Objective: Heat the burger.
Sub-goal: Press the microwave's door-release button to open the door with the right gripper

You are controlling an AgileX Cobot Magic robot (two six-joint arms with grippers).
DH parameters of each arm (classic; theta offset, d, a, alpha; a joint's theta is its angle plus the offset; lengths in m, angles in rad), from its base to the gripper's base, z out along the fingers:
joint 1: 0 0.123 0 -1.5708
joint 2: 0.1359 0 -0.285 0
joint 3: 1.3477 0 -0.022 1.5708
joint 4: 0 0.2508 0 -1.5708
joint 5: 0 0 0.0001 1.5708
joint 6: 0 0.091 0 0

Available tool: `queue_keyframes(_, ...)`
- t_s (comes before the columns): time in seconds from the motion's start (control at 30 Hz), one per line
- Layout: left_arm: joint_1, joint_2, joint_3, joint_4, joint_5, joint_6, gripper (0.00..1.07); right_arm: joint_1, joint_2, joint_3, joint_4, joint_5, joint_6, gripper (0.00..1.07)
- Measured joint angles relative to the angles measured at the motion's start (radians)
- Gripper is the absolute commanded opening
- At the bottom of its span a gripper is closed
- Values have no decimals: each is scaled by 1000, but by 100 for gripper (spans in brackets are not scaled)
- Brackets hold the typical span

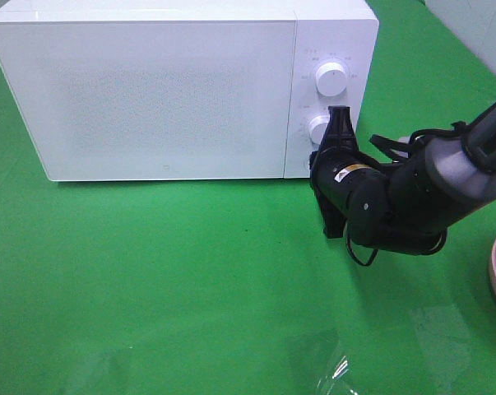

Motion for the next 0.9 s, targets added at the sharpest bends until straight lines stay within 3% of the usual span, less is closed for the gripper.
queue_keyframes(0.9, 0, 0, 0, 0, 0, 0, 80, -32, 53, -50, -2, -14, -8, 0)
